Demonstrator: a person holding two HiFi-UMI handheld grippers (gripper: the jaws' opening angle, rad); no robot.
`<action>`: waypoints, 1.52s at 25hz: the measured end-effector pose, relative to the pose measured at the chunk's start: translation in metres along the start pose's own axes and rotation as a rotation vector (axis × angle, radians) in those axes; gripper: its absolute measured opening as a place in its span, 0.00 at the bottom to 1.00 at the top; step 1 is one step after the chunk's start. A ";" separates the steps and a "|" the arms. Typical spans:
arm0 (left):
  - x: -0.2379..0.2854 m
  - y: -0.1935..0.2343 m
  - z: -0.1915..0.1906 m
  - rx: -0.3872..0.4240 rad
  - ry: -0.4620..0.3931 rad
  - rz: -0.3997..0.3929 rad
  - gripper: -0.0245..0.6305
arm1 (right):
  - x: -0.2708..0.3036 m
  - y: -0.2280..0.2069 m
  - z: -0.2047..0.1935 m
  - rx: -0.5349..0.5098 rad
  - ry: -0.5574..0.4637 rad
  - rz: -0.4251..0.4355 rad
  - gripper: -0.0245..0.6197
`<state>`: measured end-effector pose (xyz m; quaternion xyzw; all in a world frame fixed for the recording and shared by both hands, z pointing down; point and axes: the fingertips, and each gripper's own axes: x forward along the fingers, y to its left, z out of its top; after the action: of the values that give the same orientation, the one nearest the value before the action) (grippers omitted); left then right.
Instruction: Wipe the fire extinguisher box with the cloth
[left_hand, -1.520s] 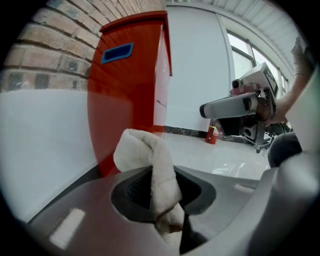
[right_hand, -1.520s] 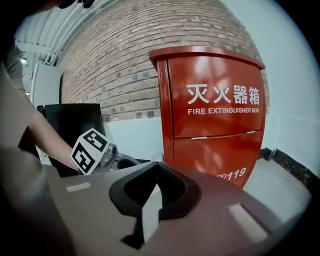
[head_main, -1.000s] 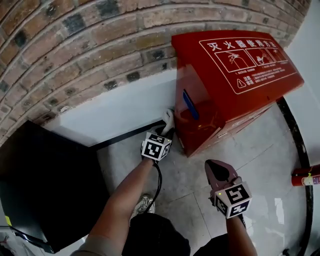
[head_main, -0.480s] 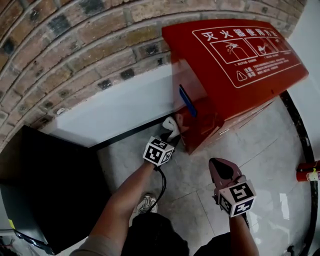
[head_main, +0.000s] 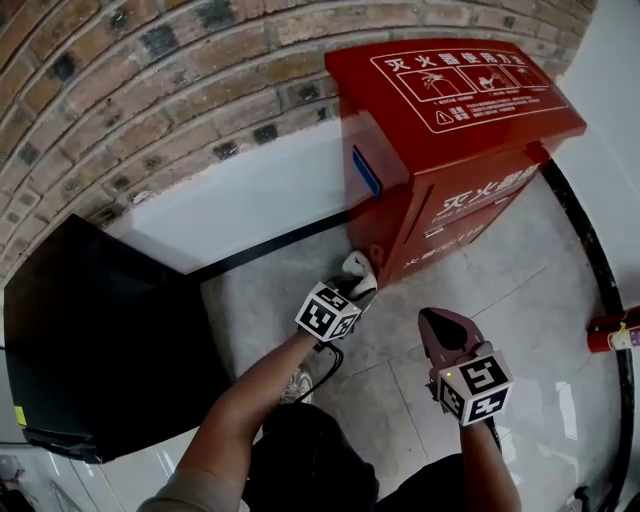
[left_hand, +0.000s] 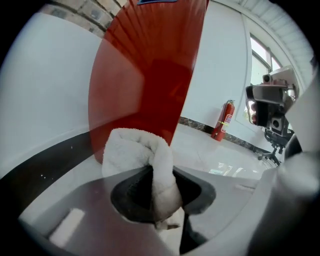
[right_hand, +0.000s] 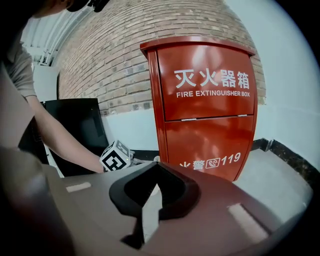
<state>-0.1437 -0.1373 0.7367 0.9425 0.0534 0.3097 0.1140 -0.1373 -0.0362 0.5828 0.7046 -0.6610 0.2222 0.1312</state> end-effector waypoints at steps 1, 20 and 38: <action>-0.002 -0.007 0.001 0.002 -0.003 -0.003 0.18 | -0.006 0.000 0.000 -0.003 -0.003 0.000 0.08; -0.125 -0.122 0.126 0.169 -0.100 0.136 0.18 | -0.123 -0.004 0.050 -0.032 -0.192 0.037 0.08; -0.159 -0.117 0.302 -0.186 -0.271 0.490 0.17 | -0.130 -0.094 0.165 -0.050 0.012 0.132 0.08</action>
<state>-0.0947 -0.1059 0.3810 0.9455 -0.2200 0.2031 0.1279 -0.0243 0.0067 0.3872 0.6546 -0.7106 0.2180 0.1376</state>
